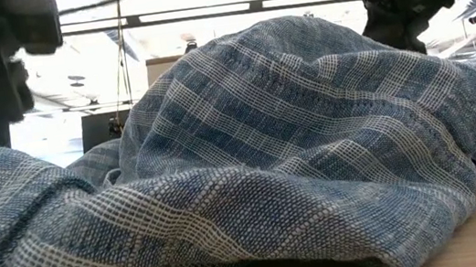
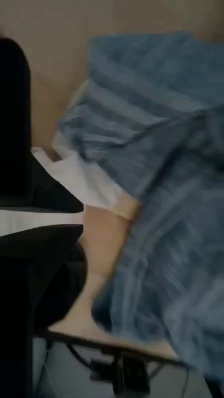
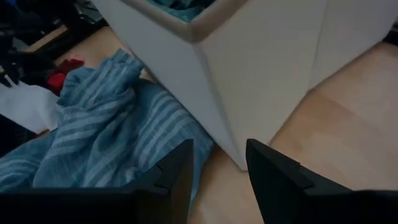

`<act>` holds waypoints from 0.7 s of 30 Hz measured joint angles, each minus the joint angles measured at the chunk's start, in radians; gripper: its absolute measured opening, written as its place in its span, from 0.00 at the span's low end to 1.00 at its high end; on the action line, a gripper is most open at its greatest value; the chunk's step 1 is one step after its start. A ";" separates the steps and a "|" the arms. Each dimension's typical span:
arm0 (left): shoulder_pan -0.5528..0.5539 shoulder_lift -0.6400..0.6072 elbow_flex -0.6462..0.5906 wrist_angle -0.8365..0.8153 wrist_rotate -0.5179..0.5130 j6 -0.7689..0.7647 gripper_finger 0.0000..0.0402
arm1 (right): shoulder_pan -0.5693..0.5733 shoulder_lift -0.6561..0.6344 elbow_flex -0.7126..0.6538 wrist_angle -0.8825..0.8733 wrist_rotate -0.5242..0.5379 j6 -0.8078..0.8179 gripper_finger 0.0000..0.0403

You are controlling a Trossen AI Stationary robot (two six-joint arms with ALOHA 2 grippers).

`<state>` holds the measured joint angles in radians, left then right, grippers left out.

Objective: Sort clothes
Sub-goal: Put the white sock into the laundry bin

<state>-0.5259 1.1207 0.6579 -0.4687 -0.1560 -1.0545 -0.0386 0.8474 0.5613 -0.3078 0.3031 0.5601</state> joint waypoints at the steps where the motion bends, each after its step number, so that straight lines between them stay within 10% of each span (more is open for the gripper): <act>1: 0.000 0.020 0.000 -0.001 0.013 -0.019 0.11 | -0.002 -0.003 0.000 0.010 0.000 -0.003 0.37; 21: 0.009 0.166 0.117 -0.177 0.101 -0.129 0.00 | 0.030 -0.045 0.002 0.075 -0.044 -0.048 0.37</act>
<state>-0.5171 1.2863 0.7750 -0.6457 -0.0553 -1.1833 -0.0086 0.8021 0.5629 -0.2327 0.2592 0.5121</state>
